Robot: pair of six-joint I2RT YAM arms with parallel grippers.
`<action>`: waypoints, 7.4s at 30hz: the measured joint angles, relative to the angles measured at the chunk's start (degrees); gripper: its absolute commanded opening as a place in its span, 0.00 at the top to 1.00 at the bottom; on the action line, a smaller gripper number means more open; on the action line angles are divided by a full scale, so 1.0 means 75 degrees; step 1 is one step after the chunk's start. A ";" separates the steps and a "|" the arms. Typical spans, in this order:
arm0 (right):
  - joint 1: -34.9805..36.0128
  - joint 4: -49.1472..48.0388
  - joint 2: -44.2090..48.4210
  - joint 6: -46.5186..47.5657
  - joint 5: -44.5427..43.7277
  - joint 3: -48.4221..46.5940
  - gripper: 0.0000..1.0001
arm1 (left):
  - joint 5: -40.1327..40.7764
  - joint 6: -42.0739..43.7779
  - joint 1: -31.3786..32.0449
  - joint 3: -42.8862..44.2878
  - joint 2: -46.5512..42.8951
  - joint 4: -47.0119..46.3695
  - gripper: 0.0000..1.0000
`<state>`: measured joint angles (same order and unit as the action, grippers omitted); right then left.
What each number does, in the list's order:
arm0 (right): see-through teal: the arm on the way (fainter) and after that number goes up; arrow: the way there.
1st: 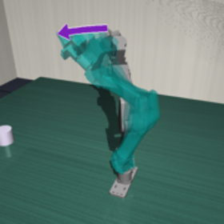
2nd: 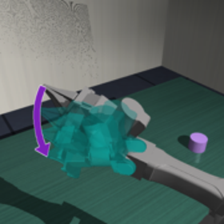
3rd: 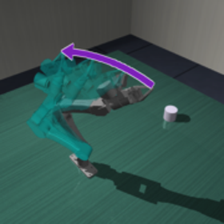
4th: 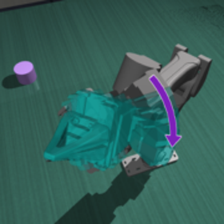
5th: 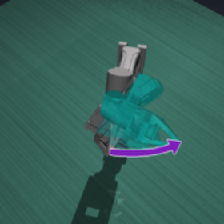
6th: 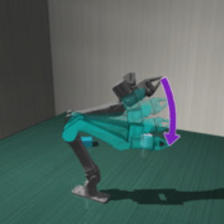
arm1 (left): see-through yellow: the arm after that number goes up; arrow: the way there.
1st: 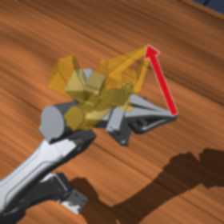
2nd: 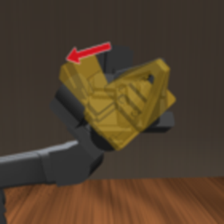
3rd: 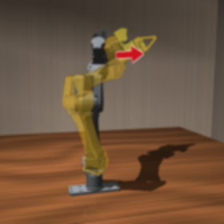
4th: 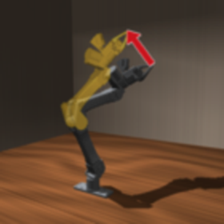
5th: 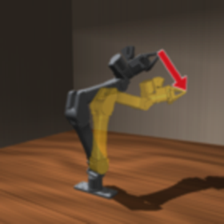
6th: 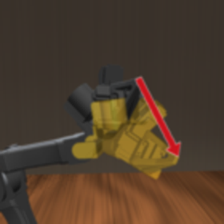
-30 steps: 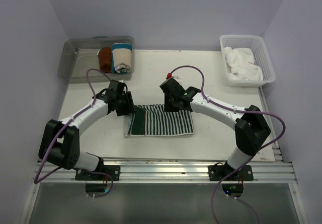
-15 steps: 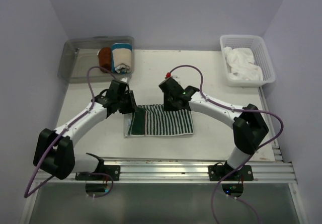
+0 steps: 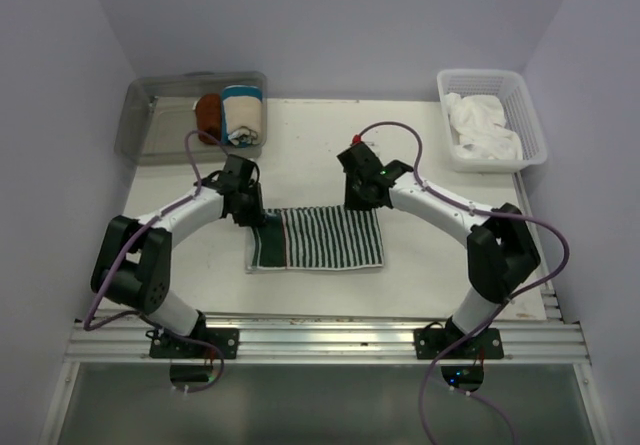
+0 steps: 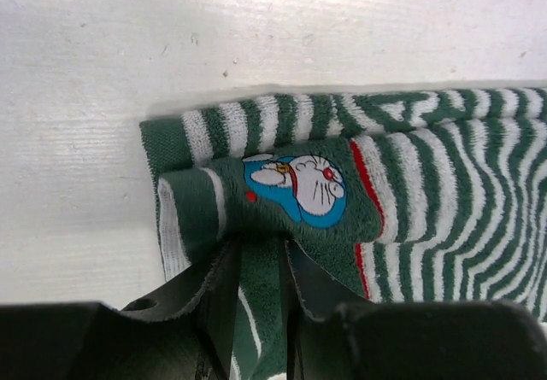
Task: Roll the towels
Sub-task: Fold the towel, then roll the towel
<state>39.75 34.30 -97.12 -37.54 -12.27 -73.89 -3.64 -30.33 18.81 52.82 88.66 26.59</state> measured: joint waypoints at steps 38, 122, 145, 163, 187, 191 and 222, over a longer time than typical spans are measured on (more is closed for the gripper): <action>-0.0912 -0.0711 0.0256 0.0358 0.0382 0.1874 0.89 | 0.0157 -0.0015 0.0187 0.0443 0.0283 0.0277 0.72; 0.1699 -0.0697 0.2174 -0.1026 -0.0076 0.4301 0.84 | 0.0580 0.0236 0.2011 0.3529 0.3383 0.0702 0.71; 0.4185 -0.0399 0.2334 0.0746 -0.1472 0.3217 0.44 | 0.1064 0.0157 0.1938 0.0816 -0.0268 0.1215 0.61; 0.4296 -0.1332 0.1166 0.2672 -0.1218 0.3054 0.46 | 0.0347 -0.0143 0.0356 0.0175 -0.1003 0.1154 0.62; 0.4281 -0.1539 0.1201 0.2623 -0.1492 0.3331 1.00 | -0.0778 -0.0169 0.0358 -0.0268 -0.1457 0.0466 0.60; 0.4243 -0.1495 0.1268 0.2728 -0.1352 0.3241 0.74 | -0.1075 0.0038 0.0358 -0.0589 -0.1920 0.0280 0.55; 0.4191 -0.1845 0.1282 0.2757 -0.1090 0.3856 0.94 | -0.0708 0.0425 0.1346 -0.0691 -0.2014 0.0318 0.62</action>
<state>71.18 20.47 -87.50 -16.86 -20.45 -44.97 -8.95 -27.14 28.91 47.64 73.56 28.97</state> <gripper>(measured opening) 0.141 0.414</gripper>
